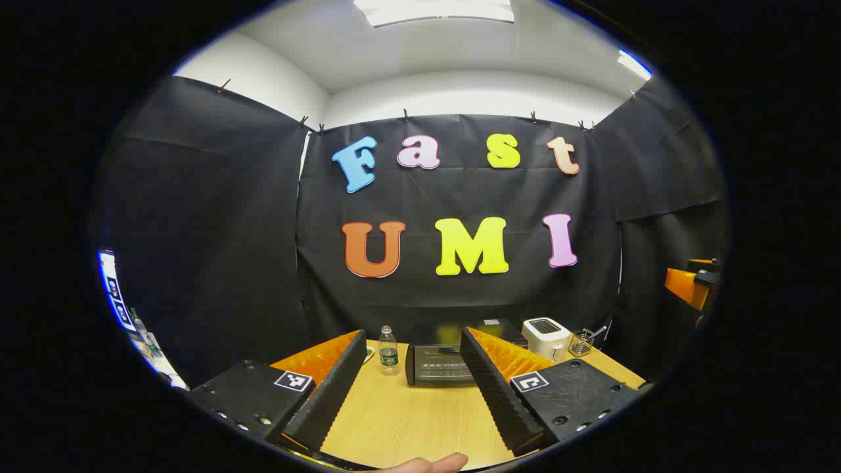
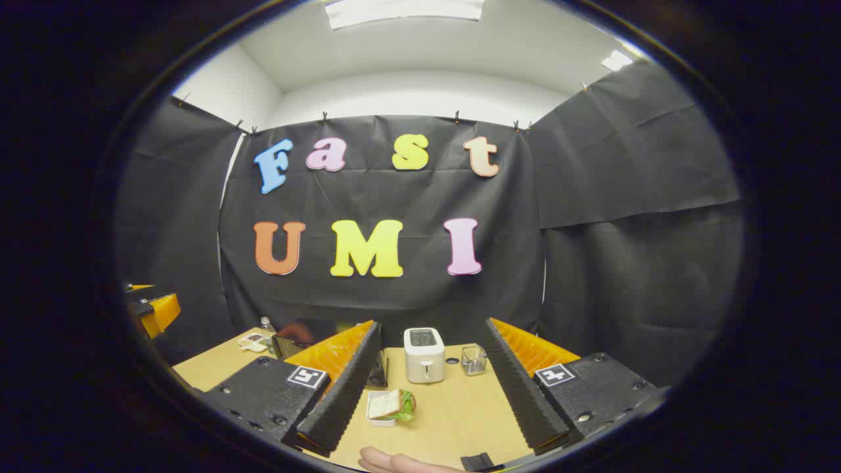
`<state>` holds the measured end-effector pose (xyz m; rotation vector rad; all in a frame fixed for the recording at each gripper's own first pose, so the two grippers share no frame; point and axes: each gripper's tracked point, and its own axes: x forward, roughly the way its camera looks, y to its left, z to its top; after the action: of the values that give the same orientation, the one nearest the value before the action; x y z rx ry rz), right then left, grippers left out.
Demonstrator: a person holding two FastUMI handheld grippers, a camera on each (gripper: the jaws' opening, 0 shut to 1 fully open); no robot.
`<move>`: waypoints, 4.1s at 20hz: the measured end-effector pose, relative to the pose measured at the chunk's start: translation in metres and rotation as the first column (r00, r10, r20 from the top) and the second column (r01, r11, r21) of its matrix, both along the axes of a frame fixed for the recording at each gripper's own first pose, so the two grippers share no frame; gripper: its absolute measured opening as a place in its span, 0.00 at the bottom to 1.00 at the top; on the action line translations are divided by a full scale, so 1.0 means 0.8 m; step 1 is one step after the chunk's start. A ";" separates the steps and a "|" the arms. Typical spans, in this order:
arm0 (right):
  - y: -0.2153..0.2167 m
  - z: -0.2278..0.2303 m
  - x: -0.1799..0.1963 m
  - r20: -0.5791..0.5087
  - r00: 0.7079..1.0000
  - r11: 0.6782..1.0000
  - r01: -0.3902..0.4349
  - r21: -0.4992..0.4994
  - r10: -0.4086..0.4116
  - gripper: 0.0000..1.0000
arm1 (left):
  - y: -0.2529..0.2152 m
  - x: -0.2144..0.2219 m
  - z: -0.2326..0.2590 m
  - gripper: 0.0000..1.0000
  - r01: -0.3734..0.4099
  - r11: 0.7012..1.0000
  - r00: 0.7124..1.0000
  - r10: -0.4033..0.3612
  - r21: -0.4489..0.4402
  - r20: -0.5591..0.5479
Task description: Open the electric oven with the left hand, put the food in, and close the electric oven.
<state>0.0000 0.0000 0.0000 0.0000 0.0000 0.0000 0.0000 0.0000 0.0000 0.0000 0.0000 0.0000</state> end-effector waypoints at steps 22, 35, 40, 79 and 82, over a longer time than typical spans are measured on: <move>-0.047 -0.012 0.063 0.026 0.999 1.000 0.018 0.005 -0.018 0.89 | -0.105 0.107 -0.041 0.96 0.117 0.989 0.993 -0.115 0.090 -0.027; -0.080 -0.033 0.125 -0.009 1.000 1.000 0.005 0.012 -0.005 1.00 | -0.174 0.351 -0.163 0.96 0.165 0.986 0.952 -0.152 0.026 -0.264; -0.093 -0.043 0.132 -0.006 1.000 1.000 0.013 0.013 -0.013 1.00 | -0.183 0.402 -0.224 0.97 0.160 0.987 0.918 -0.148 0.002 -0.368; -0.074 -0.102 0.117 -0.091 0.995 0.999 -0.049 -0.009 0.048 0.90 | -0.165 0.260 -0.476 0.97 0.099 0.988 0.691 -0.152 -0.117 -0.706; -0.076 -0.105 0.118 -0.097 0.994 0.999 -0.051 -0.004 0.050 1.00 | -0.160 0.238 -0.492 0.97 0.101 0.991 0.626 -0.135 -0.092 -0.768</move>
<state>0.0946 -0.0605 -0.0839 -0.0063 0.0973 0.0504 0.1902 -0.1283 -0.3935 -0.0407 0.8836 -0.1357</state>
